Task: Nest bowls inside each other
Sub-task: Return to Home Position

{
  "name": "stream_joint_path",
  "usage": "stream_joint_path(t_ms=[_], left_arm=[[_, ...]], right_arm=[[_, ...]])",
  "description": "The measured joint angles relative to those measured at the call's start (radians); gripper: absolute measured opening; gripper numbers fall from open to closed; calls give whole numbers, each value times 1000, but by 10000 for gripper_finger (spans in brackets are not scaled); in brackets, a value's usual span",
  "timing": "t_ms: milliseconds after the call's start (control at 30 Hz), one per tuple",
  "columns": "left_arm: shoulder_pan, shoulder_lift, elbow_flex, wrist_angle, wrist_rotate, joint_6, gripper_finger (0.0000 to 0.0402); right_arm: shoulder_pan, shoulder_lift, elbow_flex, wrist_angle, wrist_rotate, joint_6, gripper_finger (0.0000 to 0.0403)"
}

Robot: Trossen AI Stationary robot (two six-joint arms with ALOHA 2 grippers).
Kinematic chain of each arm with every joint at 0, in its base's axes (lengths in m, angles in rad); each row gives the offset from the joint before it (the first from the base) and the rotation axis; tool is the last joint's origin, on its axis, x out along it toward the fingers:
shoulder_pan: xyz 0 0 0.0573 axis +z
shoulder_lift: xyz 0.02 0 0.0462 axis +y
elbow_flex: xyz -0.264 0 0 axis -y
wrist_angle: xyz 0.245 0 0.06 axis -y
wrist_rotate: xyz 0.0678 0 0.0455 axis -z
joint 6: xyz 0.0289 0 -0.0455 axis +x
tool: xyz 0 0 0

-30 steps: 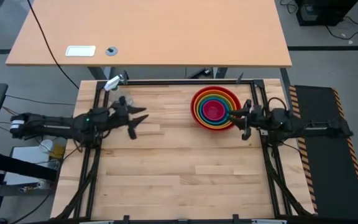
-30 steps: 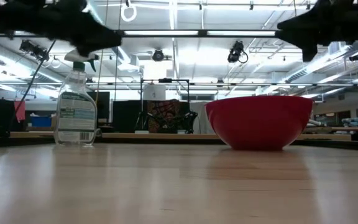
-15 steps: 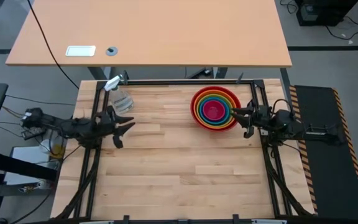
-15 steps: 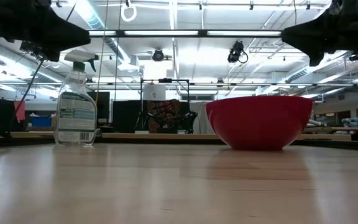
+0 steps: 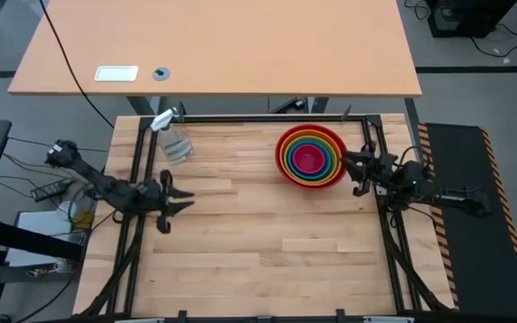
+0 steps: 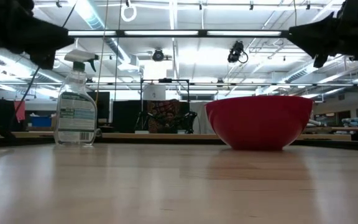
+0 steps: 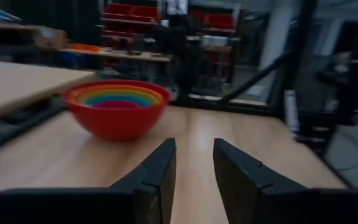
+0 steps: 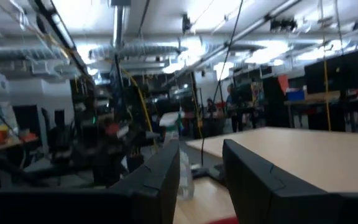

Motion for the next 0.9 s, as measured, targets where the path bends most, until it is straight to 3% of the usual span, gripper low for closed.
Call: stream_joint_path(t_ms=[133, 367, 533, 633, 900], left_arm=[[-24, -6, -71, 99, 31, -12, 109], [-11, -6, -71, 59, 79, 46, 109], [82, -4, -71, 61, 220, 132, 109], [128, -4, -71, 108, 169, 141, 109], [173, -4, -72, 142, 166, 111, 109]], right_arm=[[-1, 0, 0, 76, 79, 17, 130], [-1, 1, 0, 104, 126, 65, 130], [-1, 1, 0, 103, 126, 65, 130], [-1, 1, 0, 103, 126, 65, 130], [-1, 1, 0, 102, 125, 65, 130]])
